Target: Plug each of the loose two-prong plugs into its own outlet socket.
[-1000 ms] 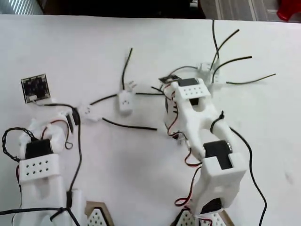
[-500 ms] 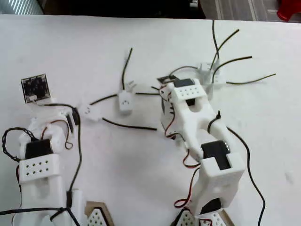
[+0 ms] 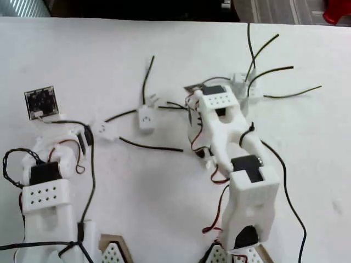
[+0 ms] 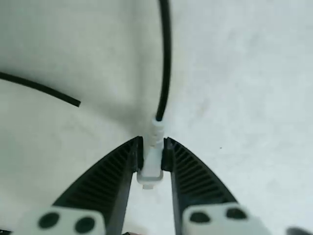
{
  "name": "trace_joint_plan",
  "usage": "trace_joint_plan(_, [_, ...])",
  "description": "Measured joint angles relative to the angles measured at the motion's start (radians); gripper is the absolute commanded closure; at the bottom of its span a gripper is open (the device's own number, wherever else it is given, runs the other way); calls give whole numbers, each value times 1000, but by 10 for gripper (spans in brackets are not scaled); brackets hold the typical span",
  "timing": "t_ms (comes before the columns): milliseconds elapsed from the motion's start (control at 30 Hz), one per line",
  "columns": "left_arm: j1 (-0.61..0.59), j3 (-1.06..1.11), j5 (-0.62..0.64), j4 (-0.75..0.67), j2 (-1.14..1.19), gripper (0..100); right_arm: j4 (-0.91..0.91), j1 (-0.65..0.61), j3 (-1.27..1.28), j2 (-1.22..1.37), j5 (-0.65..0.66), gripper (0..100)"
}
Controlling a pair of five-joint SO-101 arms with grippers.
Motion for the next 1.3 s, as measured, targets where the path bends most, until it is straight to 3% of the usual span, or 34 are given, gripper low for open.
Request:
trace_joint_plan(533, [14,0,0,0,0,775,58,-3,-63,114,0,981])
trace_joint_plan(633, [14,2,0,0,0,775,80,-3,-64,97,51,981])
trace_joint_plan(800, [29,2,0,0,0,775,126,-2,-63,-101,94,981])
trace_joint_plan(1133, [226,-84,2,0,0,775,157,-28,-38,-540,98,981])
trace_joint_plan(1300, [318,-137,2,0,0,775,31,-117,130,-713,71,981])
